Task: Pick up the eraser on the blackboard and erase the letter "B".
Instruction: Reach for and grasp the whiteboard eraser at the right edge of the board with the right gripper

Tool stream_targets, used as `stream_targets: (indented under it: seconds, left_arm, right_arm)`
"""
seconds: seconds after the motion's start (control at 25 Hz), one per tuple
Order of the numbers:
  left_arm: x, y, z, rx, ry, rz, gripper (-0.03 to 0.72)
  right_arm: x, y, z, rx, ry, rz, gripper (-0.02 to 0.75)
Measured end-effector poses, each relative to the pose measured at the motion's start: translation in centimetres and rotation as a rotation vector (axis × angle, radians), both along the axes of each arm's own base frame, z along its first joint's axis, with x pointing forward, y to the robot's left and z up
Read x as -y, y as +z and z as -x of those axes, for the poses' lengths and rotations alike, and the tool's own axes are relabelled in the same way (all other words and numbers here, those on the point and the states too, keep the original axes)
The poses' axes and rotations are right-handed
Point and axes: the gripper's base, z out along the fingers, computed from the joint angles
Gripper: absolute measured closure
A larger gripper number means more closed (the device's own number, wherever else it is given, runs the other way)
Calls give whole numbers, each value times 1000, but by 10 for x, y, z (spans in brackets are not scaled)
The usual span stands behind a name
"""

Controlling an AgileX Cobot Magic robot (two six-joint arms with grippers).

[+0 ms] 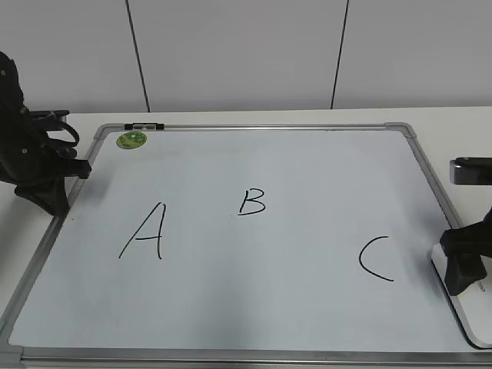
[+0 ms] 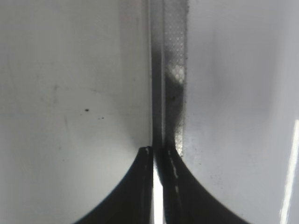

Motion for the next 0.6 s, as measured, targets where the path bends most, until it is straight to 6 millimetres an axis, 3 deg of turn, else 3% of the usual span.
stream_targets:
  seconds: [0.6]
  left_arm:
    - [0, 0, 0, 0, 0, 0, 669]
  right_arm:
    - [-1, -25, -10, -32, -21, -6, 83]
